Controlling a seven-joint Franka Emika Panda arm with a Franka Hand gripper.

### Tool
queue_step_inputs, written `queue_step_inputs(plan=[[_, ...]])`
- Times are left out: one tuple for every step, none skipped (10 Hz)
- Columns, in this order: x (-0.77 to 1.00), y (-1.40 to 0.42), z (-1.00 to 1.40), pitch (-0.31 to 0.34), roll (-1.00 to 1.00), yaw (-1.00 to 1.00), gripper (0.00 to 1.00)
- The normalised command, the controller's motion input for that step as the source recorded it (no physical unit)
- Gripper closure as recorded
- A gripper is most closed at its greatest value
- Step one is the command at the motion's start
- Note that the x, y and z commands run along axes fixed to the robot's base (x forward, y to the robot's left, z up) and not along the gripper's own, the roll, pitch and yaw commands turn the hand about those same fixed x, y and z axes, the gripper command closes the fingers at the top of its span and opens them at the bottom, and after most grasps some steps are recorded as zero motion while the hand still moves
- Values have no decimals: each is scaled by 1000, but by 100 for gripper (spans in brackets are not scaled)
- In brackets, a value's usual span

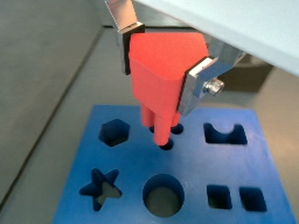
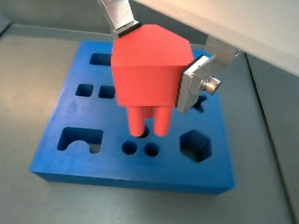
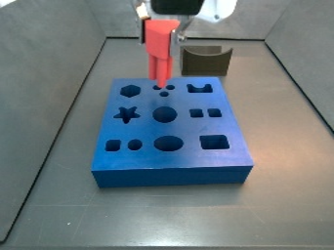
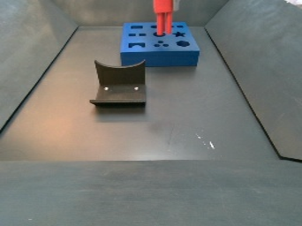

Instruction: Insert the 3 prong object.

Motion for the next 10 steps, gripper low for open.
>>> queue_step_inputs(plan=[[20, 134, -169, -13, -123, -60, 100], [0, 157, -123, 0, -16, 0, 100], [17, 11, -280, 0, 0, -160, 100], [37, 46, -229, 0, -30, -609, 100], [29, 91, -214, 0, -43, -494, 100], [49, 57, -271, -1, -139, -191, 100], [91, 89, -331, -23, -121, -23, 100], [51, 71, -389, -51, -96, 0, 100], [40, 0, -440, -77, -139, 129, 100], [77, 0, -420, -66, -164, 149, 100]])
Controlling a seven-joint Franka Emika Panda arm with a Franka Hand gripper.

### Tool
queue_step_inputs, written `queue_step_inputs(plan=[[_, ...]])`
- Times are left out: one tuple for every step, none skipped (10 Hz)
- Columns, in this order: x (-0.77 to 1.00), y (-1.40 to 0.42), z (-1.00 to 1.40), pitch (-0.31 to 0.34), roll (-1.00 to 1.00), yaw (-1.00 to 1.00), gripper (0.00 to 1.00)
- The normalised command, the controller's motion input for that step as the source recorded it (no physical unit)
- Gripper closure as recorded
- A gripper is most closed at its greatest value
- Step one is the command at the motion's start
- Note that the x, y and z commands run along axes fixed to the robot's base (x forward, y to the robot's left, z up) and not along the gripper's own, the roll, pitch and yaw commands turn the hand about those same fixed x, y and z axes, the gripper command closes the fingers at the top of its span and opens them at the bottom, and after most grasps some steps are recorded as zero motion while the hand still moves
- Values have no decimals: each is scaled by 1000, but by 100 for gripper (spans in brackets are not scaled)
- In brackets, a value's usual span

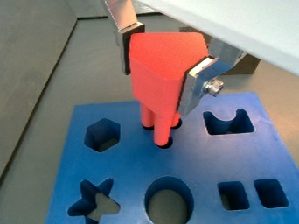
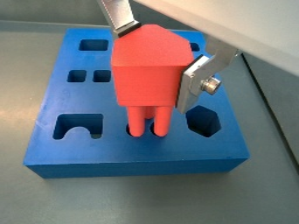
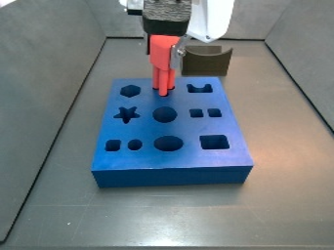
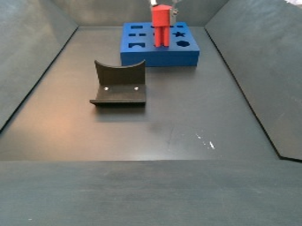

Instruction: Insert the 3 prong object.

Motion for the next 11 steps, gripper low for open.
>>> queue_step_inputs(plan=[[60, 0, -406, -60, -193, 197, 100], [63, 0, -386, -44, -190, 223, 100], [14, 0, -406, -66, -163, 237, 100], [40, 0, -463, -66, -91, 86, 100], [100, 0, -426, -40, -6, -14, 100], [86, 0, -351, -11, 0, -183, 100], [37, -63, -374, -37, 0, -234, 100], [0, -80, -403, -64, 27, -234, 100], [0, -20, -457, -1, 147, -243, 100], [0, 29, -60, -40, -36, -17, 100], [0, 0, 0, 0, 0, 0, 100]])
